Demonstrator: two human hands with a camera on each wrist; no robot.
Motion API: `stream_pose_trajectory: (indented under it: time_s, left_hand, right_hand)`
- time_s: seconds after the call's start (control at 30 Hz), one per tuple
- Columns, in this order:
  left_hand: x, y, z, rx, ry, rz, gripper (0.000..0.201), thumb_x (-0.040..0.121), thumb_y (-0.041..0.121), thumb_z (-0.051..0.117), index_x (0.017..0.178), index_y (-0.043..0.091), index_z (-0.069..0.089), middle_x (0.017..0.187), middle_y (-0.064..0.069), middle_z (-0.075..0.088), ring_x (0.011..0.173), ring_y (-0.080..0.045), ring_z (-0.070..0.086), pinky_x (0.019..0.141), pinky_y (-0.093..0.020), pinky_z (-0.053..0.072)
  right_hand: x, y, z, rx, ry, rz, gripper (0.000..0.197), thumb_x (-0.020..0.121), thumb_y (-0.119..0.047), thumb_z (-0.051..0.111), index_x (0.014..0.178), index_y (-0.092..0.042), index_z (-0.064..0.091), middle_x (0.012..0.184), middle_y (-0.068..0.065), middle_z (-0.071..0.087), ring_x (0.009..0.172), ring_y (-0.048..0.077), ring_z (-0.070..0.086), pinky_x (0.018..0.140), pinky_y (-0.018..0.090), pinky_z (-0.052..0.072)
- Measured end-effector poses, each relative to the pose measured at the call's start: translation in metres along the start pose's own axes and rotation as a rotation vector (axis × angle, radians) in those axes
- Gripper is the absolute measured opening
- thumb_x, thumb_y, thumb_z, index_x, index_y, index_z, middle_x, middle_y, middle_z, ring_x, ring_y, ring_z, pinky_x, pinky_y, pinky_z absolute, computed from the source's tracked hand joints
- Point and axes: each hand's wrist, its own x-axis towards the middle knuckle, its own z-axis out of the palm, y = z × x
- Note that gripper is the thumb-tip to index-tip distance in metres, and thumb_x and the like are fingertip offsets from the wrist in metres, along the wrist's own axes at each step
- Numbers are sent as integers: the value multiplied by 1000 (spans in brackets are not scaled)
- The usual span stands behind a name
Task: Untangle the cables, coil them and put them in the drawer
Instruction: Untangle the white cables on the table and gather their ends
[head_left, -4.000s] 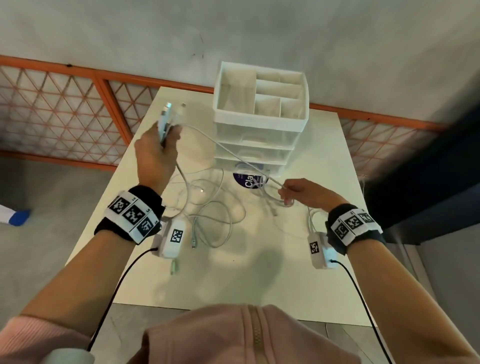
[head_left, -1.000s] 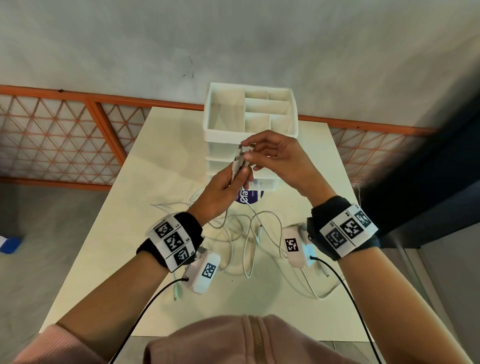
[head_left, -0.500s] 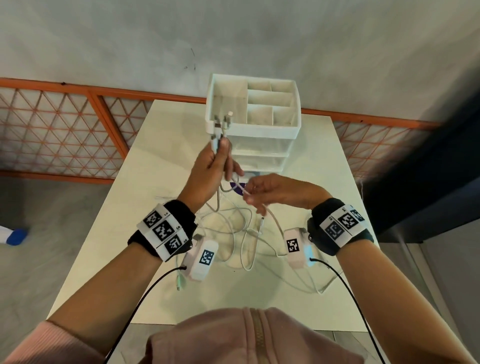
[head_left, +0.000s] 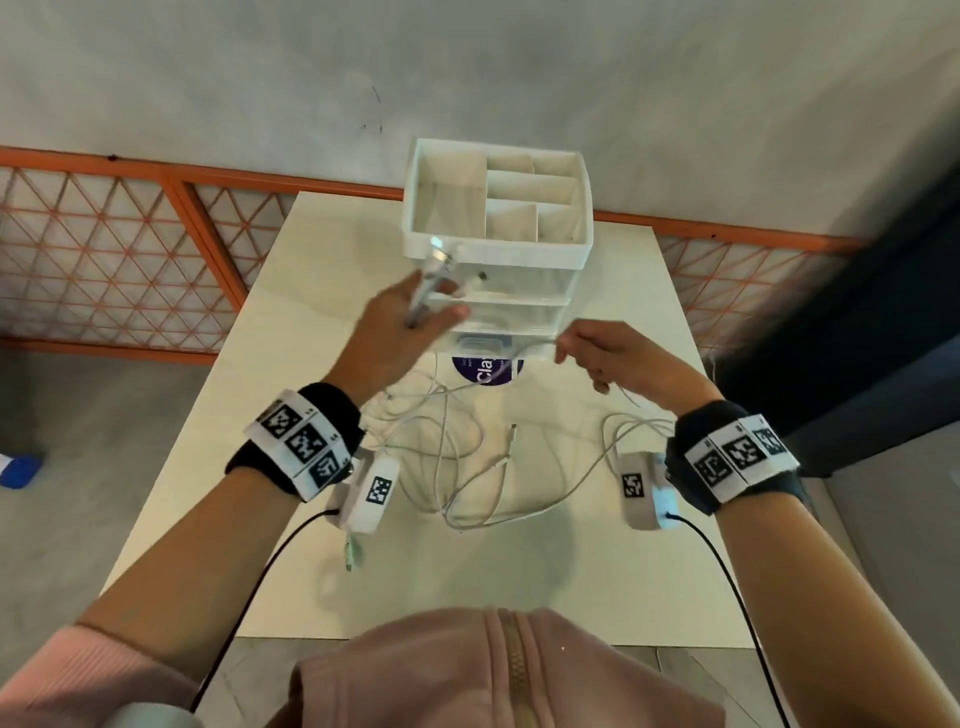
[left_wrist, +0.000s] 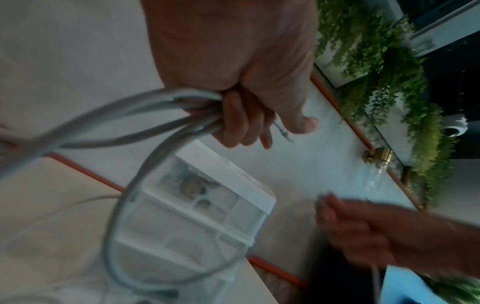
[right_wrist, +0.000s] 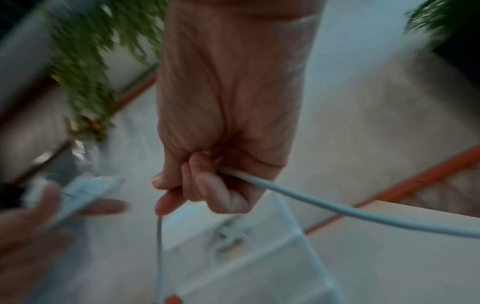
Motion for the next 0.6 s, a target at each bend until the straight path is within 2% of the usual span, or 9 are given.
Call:
stream_pose_trajectory:
  time_s: [0.03,0.1,0.17,0.23,0.3,0.4,0.5,0.53,0.6]
  left_hand:
    - [-3,5,10,-17,-95,-19,20,88,26,64,106,20,61,43,15,46,34,-1,34,39,-11,28]
    - [-5,6,24,-35,-170,-12,17,84,26,68,97,15,67,47,14,48,40,0,38,46,-12,29]
    - [-4,4,27,-38,-154,19,15,87,29,64,87,15,70,56,7,53,47,0,39,52,-16,31]
    - [-1,2,22,-17,-106,20,15,92,27,59,83,18,67,58,8,54,44,1,42,49,-13,31]
    - [2,0,11,21,-21,25,15,95,22,53,84,15,60,51,11,43,37,0,38,42,-11,27]
    - [10,-11,-8,-32,260,-25,17,97,20,44,81,24,48,54,8,37,41,-3,34,41,-20,29]
    - [12,-14,-25,-48,551,-35,23,98,18,41,77,29,39,60,6,37,45,0,37,46,-18,31]
    - [11,-15,-28,-32,589,-8,24,97,19,41,76,29,37,61,7,36,45,2,38,48,-16,30]
    - [8,-15,-25,-7,561,47,27,97,19,42,73,30,35,59,8,35,45,3,37,49,-14,28]
  right_hand:
    - [3,-16,3,7,-17,-37,29,98,-23,45,92,0,61,59,-9,35,50,4,34,49,18,36]
    - [6,-42,6,34,-23,-106,33,99,-27,44,92,0,61,54,-14,34,49,5,31,47,17,32]
    - [7,-53,5,59,-10,-137,37,99,-30,43,92,0,63,55,-10,31,49,8,28,47,17,30]
    - [4,-48,1,57,1,-121,34,98,-32,45,93,-4,64,58,-6,30,51,9,28,48,17,29]
    - [3,-30,-4,23,25,-85,28,95,-33,52,95,-8,64,60,-6,43,54,9,34,51,17,32]
    - [4,22,-11,-117,86,64,18,89,-26,62,89,-7,63,86,13,65,69,12,50,63,19,46]
    - [-4,75,-14,-292,173,223,9,84,-32,66,76,-28,63,96,9,67,83,20,58,86,41,48]
    - [-6,87,-15,-330,209,258,10,84,-33,65,74,-33,62,97,7,66,85,21,58,87,42,48]
    - [-12,94,-15,-262,295,290,17,88,-20,61,73,-27,61,93,10,64,78,21,58,82,40,50]
